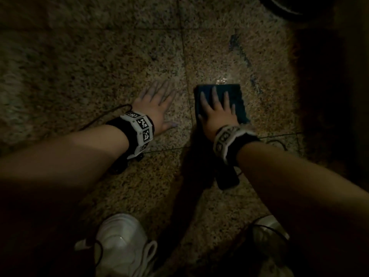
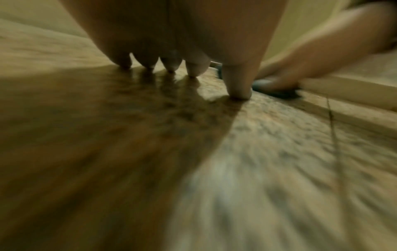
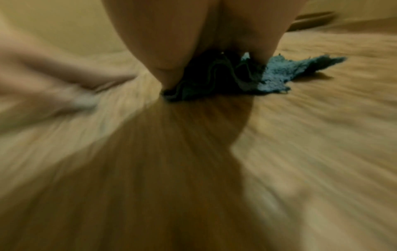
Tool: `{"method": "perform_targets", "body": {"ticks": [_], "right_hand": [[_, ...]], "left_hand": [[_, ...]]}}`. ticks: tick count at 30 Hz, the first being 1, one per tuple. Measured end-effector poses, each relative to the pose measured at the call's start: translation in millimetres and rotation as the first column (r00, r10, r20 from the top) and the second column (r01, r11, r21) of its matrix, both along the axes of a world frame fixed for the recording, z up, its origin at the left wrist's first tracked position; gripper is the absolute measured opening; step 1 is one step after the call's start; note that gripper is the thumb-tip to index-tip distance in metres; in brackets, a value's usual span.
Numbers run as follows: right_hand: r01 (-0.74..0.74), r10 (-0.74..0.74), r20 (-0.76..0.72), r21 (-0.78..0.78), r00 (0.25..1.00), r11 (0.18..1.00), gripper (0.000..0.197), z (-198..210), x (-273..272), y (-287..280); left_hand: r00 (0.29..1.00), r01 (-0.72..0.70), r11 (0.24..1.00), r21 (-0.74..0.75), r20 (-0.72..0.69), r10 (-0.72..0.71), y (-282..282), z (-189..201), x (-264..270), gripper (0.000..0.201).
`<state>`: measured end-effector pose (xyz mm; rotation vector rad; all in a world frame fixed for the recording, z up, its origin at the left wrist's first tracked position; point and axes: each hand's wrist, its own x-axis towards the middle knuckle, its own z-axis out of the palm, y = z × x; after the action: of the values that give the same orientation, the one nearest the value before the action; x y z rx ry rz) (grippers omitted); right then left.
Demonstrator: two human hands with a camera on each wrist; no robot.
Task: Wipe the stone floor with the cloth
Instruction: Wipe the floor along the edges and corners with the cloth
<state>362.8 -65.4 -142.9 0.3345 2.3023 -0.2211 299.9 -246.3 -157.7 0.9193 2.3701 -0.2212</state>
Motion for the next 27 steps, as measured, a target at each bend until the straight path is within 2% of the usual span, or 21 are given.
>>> {"method": "perform_targets", "body": {"ticks": [5, 12, 18, 27], "right_hand": [[0.058, -0.058, -0.025, -0.019, 0.998, 0.998, 0.061, -2.0, -31.5, -14.3], [-0.063, 0.063, -0.004, -0.003, 0.998, 0.998, 0.061, -1.3, 12.9, -22.8], [-0.036, 0.035, 0.048, 0.019, 0.998, 0.999, 0.062, -1.0, 28.9, -39.1], [-0.115, 0.115, 0.128, -0.007, 0.985, 0.993, 0.068, 0.6, 58.5, -52.0]], "left_hand": [[1.000, -0.005, 0.999, -0.044, -0.003, 0.005, -19.9, -0.6, -0.8, 0.091], [1.000, -0.023, 0.999, -0.033, -0.011, 0.023, -22.3, -4.9, -0.2, 0.092], [1.000, -0.029, 0.999, -0.015, -0.009, 0.028, -21.4, -2.3, 0.9, 0.093], [0.999, -0.033, 0.999, 0.008, 0.019, 0.033, -30.6, -0.7, -0.3, 0.090]]}}
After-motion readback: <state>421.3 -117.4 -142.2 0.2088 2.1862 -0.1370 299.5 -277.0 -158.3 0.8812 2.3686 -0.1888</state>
